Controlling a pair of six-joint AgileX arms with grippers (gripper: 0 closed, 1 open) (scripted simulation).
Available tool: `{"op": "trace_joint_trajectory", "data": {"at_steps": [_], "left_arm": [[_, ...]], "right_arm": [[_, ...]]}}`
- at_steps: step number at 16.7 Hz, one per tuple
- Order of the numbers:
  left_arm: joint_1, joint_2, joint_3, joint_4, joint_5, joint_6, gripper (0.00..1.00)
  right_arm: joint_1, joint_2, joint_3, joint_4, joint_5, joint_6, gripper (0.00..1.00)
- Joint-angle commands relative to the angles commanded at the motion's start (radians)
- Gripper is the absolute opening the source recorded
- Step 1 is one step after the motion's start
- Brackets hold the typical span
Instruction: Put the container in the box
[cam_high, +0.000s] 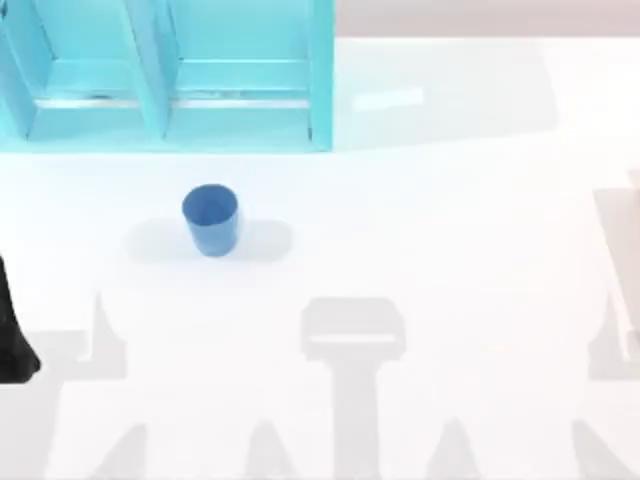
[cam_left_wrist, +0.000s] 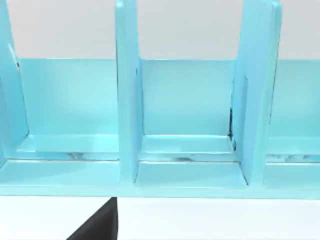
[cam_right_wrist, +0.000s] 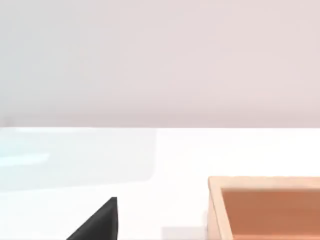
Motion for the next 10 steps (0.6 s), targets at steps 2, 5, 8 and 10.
{"op": "trace_joint_trajectory", "data": {"at_steps": [2, 5, 8, 10], "left_arm": [[0.0, 0.0, 0.0, 0.0, 0.0, 0.0, 1.0], [0.0, 0.0, 0.0, 0.0, 0.0, 0.0, 1.0], [0.0, 0.0, 0.0, 0.0, 0.0, 0.0, 1.0], [0.0, 0.0, 0.0, 0.0, 0.0, 0.0, 1.0]], "right_arm": [[0.0, 0.0, 0.0, 0.0, 0.0, 0.0, 1.0], [0.023, 0.035, 0.052, -0.011, 0.006, 0.03, 1.0], [0.087, 0.14, 0.198, -0.055, 0.015, 0.102, 1.0], [0.148, 0.251, 0.345, -0.106, 0.018, 0.157, 1.0]]}}
